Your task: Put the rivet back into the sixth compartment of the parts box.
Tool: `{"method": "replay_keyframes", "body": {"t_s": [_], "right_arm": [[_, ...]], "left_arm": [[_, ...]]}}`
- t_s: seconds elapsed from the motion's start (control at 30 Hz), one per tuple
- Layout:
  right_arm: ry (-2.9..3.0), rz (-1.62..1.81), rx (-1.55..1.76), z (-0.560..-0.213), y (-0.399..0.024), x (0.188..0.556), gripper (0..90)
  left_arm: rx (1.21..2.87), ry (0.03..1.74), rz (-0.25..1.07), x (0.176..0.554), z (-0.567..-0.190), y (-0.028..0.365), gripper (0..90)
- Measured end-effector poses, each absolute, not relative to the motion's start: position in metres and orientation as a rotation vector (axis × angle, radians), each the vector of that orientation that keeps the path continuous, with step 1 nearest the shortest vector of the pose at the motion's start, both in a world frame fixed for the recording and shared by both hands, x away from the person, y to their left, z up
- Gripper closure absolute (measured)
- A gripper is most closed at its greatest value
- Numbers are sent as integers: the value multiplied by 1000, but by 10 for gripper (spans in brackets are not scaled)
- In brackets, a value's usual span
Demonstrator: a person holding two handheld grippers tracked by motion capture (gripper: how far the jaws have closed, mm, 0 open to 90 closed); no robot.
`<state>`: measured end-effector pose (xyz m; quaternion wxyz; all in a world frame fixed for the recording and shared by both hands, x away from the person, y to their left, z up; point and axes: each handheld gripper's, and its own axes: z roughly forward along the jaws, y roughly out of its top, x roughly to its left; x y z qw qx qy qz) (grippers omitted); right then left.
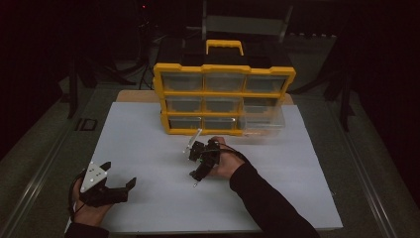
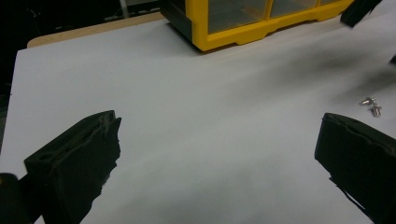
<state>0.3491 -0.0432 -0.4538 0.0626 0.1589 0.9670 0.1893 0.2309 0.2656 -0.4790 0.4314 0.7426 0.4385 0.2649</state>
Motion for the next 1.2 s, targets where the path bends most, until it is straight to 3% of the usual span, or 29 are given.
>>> {"method": "replay_keyframes", "body": {"t_s": [0.23,0.7,1.2], "right_arm": [[2971,508,485,-477,-38,346,277],[3064,434,455,-486,-37,345,604],[3084,320,356,-487,-29,340,815]], "left_arm": [[1853,1093,658,231,-479,266,8],[1852,1094,658,231,-479,266,8],[1856,1092,657,231,-480,265,8]]}}
